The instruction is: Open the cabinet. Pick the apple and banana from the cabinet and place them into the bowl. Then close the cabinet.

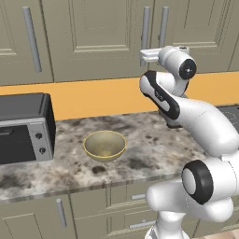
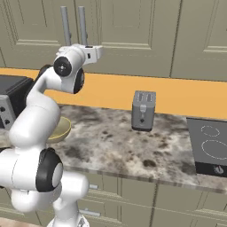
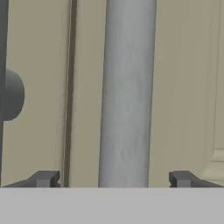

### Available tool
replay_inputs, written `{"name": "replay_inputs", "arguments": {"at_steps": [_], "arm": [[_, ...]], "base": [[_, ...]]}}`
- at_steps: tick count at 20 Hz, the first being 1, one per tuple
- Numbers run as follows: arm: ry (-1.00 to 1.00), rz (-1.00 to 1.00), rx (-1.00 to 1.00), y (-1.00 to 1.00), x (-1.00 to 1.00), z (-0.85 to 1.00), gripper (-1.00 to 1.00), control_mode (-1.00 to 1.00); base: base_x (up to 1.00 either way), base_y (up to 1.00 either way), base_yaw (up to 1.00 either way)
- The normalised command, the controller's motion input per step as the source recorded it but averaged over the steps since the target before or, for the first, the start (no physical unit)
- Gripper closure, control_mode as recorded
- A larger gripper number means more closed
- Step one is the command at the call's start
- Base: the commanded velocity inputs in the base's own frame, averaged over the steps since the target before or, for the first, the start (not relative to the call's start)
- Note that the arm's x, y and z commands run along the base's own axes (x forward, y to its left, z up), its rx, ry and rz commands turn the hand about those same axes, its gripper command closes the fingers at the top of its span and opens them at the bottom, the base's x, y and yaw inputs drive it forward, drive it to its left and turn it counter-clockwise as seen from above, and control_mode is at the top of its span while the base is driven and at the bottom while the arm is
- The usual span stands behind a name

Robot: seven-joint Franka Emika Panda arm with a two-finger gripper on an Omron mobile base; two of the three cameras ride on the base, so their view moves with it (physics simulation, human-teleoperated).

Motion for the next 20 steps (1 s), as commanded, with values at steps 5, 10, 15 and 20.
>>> {"name": "replay_inputs", "arguments": {"at_steps": [5,10,15,20], "arm": [[0.02,0.0,0.0,0.0,0.74,-0.13,1.0,-1.0],[0.0,0.0,0.0,0.0,0.0,0.0,1.0,-1.0],[0.0,0.0,0.0,-0.4,-0.21,0.14,1.0,-1.0],[0.0,0.0,0.01,-0.9,-0.59,0.36,1.0,-1.0]], "base": [[0.0,0.0,0.0],[0.0,0.0,0.0],[0.0,0.0,0.0],[0.0,0.0,0.0]]}}
